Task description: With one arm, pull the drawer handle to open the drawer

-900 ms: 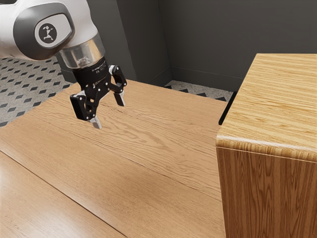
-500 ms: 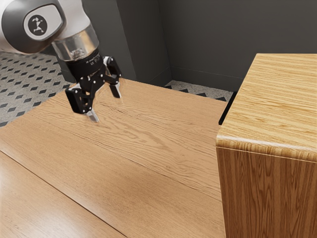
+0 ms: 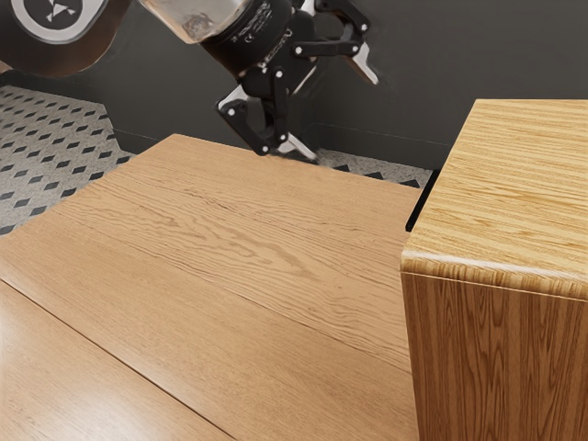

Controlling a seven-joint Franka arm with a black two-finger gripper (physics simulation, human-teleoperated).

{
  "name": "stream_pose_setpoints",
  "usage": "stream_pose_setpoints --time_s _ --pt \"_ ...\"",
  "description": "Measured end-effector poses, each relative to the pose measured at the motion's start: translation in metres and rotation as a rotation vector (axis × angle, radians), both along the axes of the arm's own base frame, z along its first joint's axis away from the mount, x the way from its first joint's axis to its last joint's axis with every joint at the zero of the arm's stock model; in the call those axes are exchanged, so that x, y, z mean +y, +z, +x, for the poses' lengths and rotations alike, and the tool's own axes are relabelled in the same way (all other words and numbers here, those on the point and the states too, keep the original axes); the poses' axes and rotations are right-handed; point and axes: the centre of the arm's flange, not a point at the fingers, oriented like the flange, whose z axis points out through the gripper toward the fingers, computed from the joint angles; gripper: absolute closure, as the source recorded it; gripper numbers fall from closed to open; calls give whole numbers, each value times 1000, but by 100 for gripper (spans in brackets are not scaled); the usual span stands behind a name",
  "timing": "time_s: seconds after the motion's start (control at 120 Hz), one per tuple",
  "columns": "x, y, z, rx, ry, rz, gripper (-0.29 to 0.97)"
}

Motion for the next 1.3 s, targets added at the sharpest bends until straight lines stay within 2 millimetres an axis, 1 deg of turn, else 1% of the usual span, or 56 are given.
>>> stream_pose_setpoints --time_s 0.025,0.058,0.1,0.125,0.142,0.167,0.25,0.283,0.358,0.417,0.483,0.525,0.575,0.65,0.742,0.775,0.825,0.85,0.908,0.992,1.025,1.05,1.092,1.15,1.3 --pt "18 3 -2 -6 13 -11 0" --pt "51 6 -2 -13 47 -29 0" --pt "91 5 3 -8 82 -51 0" --pt "107 3 4 -1 88 -64 0" --pt "114 2 4 4 87 -70 0" --pt "120 -1 4 13 77 -77 0" --pt "128 -14 -5 50 6 -119 0" --pt "139 -22 -7 62 -16 -135 0" --pt "169 -46 -6 70 -69 -151 0" --pt "177 -56 -10 60 -149 -187 0" --pt "190 -64 -12 45 -208 -212 0" --pt "199 -69 -13 33 -241 -210 0" --pt "217 -72 -17 12 -272 -210 0" --pt "244 -80 -29 -15 -324 -217 0" --pt "272 -88 -48 -44 -395 -189 0" --pt "284 -89 -53 -52 -406 -171 0" --pt "299 -83 -57 -76 -419 -141 0" --pt "302 -81 -51 -86 -429 -126 0" --pt "308 -81 -21 -110 -450 -97 0" --pt "323 -101 36 -143 -451 -86 0" --pt "327 -108 53 -158 -447 -75 0" --pt "329 -109 63 -174 -444 -59 0" --pt "329 -107 72 -199 -446 -34 0" --pt "328 -105 79 -229 -456 -8 0" --pt "307 -101 91 -286 -516 45 0"
